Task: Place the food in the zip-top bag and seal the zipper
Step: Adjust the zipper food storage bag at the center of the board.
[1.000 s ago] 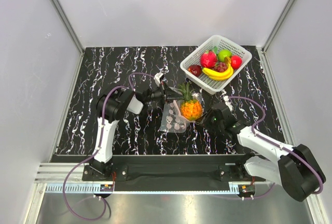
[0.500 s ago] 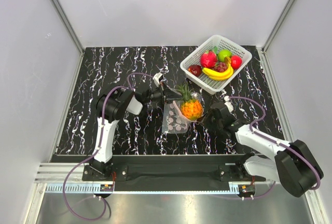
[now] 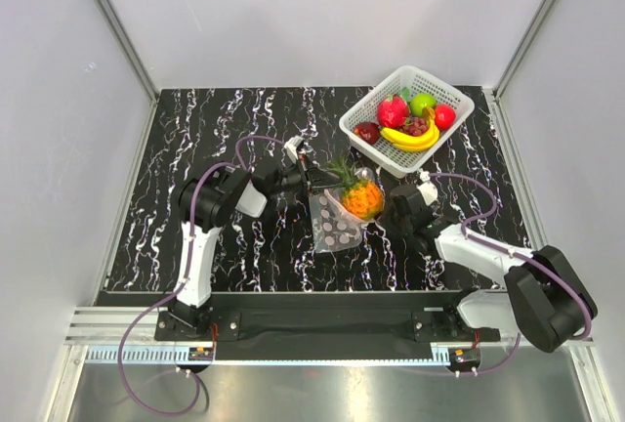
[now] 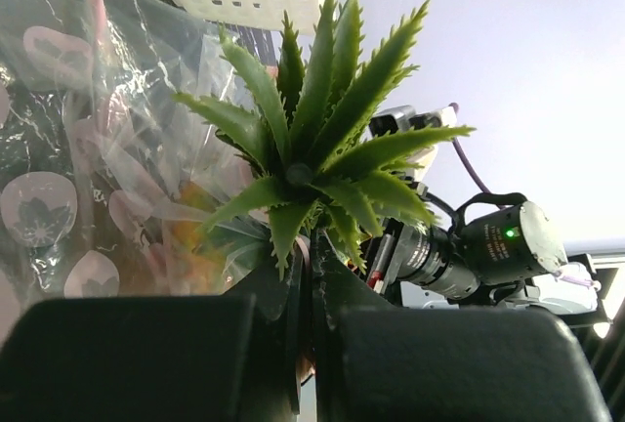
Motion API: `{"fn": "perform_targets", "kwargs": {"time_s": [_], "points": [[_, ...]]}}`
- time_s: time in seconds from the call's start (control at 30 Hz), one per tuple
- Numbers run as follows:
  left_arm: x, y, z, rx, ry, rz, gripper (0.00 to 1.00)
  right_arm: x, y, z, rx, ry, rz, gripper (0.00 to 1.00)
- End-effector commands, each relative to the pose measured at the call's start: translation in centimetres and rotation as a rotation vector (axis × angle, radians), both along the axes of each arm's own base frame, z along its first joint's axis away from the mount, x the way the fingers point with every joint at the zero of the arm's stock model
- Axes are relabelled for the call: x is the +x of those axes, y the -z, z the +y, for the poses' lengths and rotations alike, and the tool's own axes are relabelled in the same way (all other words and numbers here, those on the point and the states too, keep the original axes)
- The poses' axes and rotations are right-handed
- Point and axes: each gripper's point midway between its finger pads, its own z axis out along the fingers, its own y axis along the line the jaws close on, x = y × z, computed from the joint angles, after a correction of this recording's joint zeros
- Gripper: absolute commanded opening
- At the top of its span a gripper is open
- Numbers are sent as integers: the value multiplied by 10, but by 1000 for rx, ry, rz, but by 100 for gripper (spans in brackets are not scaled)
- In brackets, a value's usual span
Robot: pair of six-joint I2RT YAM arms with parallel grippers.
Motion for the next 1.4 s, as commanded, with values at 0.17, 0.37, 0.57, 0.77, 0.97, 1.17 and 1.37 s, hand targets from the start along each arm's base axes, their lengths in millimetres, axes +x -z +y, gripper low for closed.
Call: {"fn": "perform_targets", "kwargs": {"time_s": [0.17, 0.37, 0.57, 0.77, 0.97, 1.17, 1.37], "points": [[-14, -32, -3, -34, 51, -202, 0, 49, -62, 4, 46, 45, -323, 0], [-14, -39, -2, -8, 50, -228, 0, 39, -101, 0, 65, -3, -449, 0], [-13, -52, -1, 57, 43, -272, 0, 28, -142, -8, 24, -45, -515, 0], [-9, -86, 6, 206, 3, -381, 0, 20, -171, -2, -53, -166, -513, 0], [-16, -129, 9, 397, -41, -536, 1, 17, -196, 15, -128, -300, -513, 0], [-34, -166, 0, 461, -61, -677, 3, 19, -208, 47, -228, -442, -497, 0], [-61, -190, -28, 484, -20, -808, 3, 27, -222, 75, -316, -500, -496, 0]]}}
